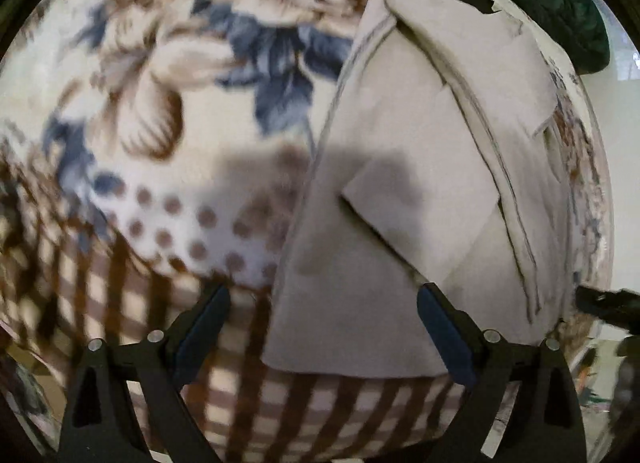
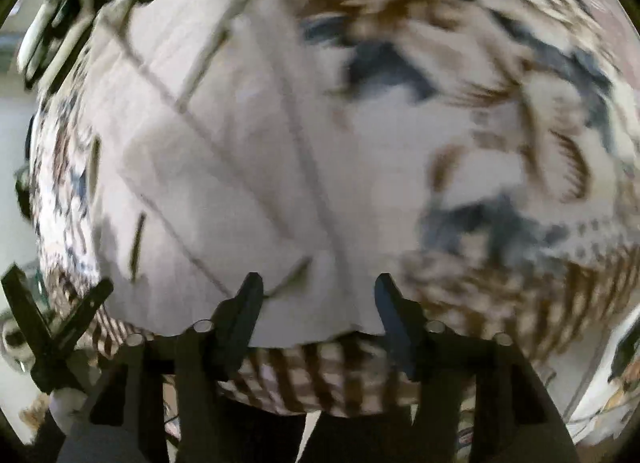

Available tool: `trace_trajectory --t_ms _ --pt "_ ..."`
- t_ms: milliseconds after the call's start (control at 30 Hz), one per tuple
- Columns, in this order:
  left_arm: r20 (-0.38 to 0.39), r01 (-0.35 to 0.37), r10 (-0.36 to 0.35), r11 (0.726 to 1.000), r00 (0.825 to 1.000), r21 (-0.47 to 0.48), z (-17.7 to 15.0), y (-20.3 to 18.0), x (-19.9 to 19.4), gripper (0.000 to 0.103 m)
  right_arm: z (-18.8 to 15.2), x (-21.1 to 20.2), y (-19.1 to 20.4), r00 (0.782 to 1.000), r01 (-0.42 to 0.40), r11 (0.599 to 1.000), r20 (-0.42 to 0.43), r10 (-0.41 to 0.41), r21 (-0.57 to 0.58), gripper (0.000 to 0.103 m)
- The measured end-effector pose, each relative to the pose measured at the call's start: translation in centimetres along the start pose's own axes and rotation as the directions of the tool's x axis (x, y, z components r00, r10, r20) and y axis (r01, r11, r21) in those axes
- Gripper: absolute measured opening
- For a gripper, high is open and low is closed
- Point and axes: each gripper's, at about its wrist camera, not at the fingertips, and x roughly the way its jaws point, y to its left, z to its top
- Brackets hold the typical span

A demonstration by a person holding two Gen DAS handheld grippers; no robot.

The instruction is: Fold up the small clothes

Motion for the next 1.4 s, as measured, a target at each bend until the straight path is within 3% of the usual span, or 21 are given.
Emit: trace_trajectory --t_ms 33,100,133,233,300,467,633,700,800,967,1033,1100,1133,1200,1267,1400 --pt "-0.004 0.020 -0.020 1.000 1.000 -0.003 -0.4 0.1 0.1 0.085 -0.1 0.2 -1.1 1.000 0.001 1.000 -0.017 -0.001 0.016 0.061" --pt "-0.008 0.019 -0.019 1.000 1.000 0.015 -1.1 -0.4 0.4 0.036 -0.4 1.1 -3.2 0.998 -0.023 0.997 -0.054 0.026 0.067 0.061" --pt "-0.008 0.004 -0.003 1.000 1.000 0.030 -1.3 -0.7 0.5 0.005 -0.5 1.6 -4.1 0.996 -0.053 0.994 -0.073 0.061 0.097 0.061" --pt "0.019 0.003 -0.004 0.998 1.000 0.062 -1.5 -1.4 0.1 0.004 -0.5 2.6 -4.8 0.986 -0.141 0.977 -0.064 0.153 0.161 0.058" --pt "0.019 0.018 -0.019 0.999 1.000 0.035 -1.7 -1.6 -0.4 0.004 -0.6 2.4 -4.9 0.982 -0.176 0.969 -0.040 0.185 0.176 0.005" --pt "0.012 0.121 -0.121 0.984 0.993 -0.130 -0.3 -0.2 -2.7 0.003 -1.1 0.3 -4.5 0.973 -0.223 0.958 -0.019 0.231 0.180 0.005" --pt "0.037 0.250 -0.251 0.918 0.967 -0.308 4.4 0.7 -4.2 0.003 0.7 -3.2 -3.1 0.954 -0.292 0.943 -0.014 0.298 0.158 0.005" --pt "0.068 0.293 -0.288 0.895 0.955 -0.336 7.4 0.1 -4.3 0.003 2.8 -4.3 -2.7 0.949 -0.313 0.937 0.006 0.316 0.155 0.005" --pt "0.121 0.326 -0.303 0.886 0.945 -0.329 12.0 -0.9 -4.0 0.003 6.9 -5.3 -2.3 0.950 -0.313 0.940 0.055 0.308 0.137 0.005" --pt "0.167 0.310 -0.268 0.895 0.949 -0.320 19.1 -0.8 -1.6 0.005 14.7 -6.3 -1.8 0.941 -0.321 0.939 0.154 0.302 0.120 0.005" --pt "0.152 0.338 -0.302 0.872 0.941 -0.354 20.0 -0.2 -0.1 0.007 17.0 -5.9 -1.5 0.929 -0.350 0.930 0.170 0.329 0.111 0.006" --pt "0.139 0.355 -0.327 0.846 0.935 -0.397 20.7 0.9 0.8 0.013 19.3 -5.5 -1.8 0.918 -0.382 0.916 0.168 0.360 0.126 0.015" --pt "0.147 0.356 -0.324 0.841 0.934 -0.408 20.8 1.6 0.8 0.020 19.9 -5.4 -1.8 0.918 -0.386 0.913 0.159 0.365 0.131 0.034" --pt "0.187 0.367 -0.316 0.838 0.930 -0.405 20.3 2.7 -0.3 0.032 19.8 -6.5 -2.5 0.908 -0.392 0.912 0.211 0.362 0.123 0.055" --pt "0.208 0.338 -0.276 0.856 0.938 -0.391 19.9 3.4 -1.2 0.050 19.1 -7.7 -3.1 0.919 -0.339 0.936 0.246 0.308 0.095 0.058" --pt "0.210 0.276 -0.219 0.914 0.953 -0.297 19.5 2.9 -1.6 0.051 18.3 -7.1 -3.2 0.936 -0.300 0.952 0.216 0.279 0.067 0.058"
